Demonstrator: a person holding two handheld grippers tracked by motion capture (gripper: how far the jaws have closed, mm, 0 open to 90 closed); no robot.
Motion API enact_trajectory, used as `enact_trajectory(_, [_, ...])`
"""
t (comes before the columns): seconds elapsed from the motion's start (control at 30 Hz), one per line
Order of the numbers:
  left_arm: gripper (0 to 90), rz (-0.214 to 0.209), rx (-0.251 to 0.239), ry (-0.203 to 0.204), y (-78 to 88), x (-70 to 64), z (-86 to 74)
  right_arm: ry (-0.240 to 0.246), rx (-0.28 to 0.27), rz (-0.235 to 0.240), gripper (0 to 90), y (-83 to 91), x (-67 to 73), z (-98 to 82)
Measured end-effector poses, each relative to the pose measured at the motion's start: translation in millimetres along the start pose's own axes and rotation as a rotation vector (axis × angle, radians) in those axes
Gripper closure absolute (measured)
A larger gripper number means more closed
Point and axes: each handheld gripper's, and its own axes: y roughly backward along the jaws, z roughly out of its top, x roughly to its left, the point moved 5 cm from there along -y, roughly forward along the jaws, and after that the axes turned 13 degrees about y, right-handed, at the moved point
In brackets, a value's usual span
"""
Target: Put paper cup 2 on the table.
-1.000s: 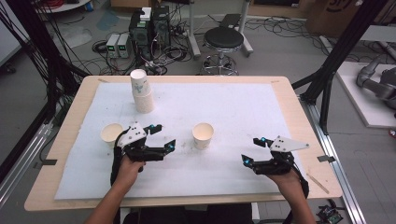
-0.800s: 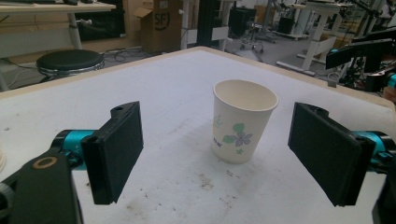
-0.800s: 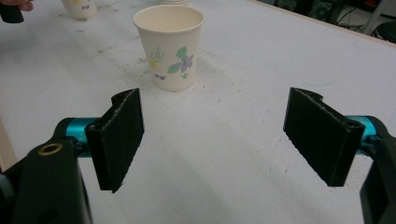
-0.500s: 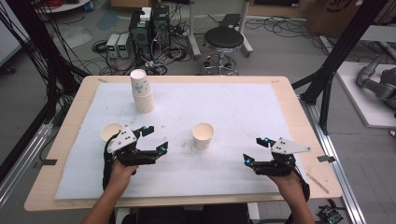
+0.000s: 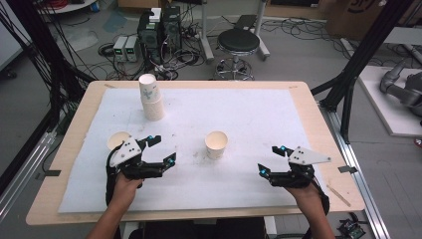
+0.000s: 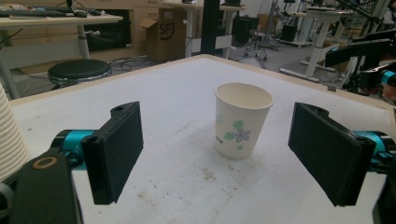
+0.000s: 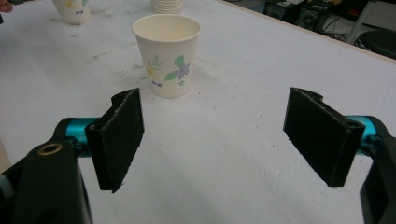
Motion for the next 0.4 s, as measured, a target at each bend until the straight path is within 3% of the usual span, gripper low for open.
enact_trajectory(0.4, [18.0, 0.000, 0.005, -0.005, 1.0, -0.5, -1.4, 0.001, -0.004, 0.002, 20.5, -2.1, -2.5, -0.6])
